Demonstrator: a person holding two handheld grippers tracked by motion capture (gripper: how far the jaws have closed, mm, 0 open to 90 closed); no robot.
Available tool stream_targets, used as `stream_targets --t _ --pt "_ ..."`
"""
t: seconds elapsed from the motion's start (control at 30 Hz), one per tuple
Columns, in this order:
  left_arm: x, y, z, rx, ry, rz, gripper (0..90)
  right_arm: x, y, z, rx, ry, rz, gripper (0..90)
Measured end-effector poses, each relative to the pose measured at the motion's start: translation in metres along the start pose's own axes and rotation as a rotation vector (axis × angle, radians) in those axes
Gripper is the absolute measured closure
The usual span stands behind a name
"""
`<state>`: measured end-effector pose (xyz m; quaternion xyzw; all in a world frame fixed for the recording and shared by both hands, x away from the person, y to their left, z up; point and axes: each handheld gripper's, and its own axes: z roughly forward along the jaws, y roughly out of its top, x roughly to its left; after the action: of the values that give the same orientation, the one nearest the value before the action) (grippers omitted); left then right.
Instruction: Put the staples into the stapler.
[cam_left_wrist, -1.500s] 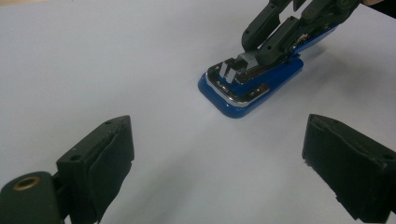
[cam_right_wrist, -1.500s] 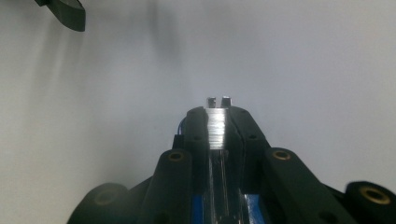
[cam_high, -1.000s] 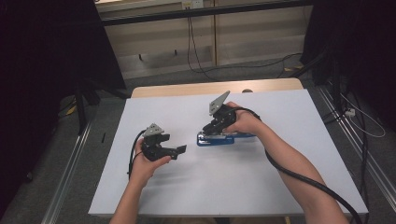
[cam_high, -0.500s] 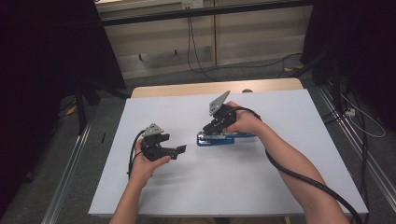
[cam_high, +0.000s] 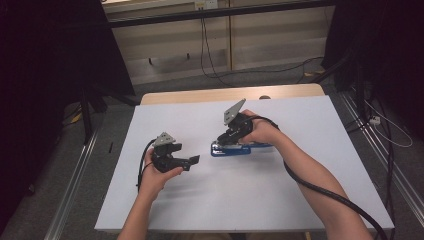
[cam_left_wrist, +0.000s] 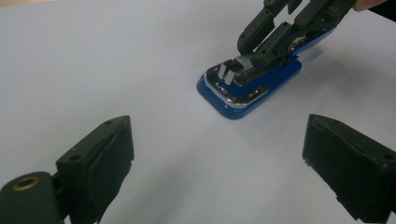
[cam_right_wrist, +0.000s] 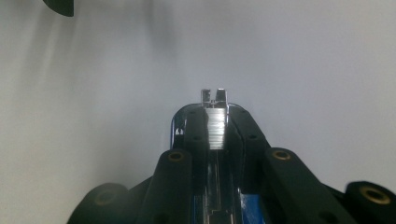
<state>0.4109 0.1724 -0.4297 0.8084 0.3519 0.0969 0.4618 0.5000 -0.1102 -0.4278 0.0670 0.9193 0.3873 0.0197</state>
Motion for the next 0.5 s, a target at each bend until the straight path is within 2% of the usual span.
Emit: stream_targets --t 0.5 --pt "-0.0004 0.0000 0.0001 0.000 -0.001 0.001 9.2 0.0005 0.0031 0.0041 0.000 -0.005 -0.001 79.0"
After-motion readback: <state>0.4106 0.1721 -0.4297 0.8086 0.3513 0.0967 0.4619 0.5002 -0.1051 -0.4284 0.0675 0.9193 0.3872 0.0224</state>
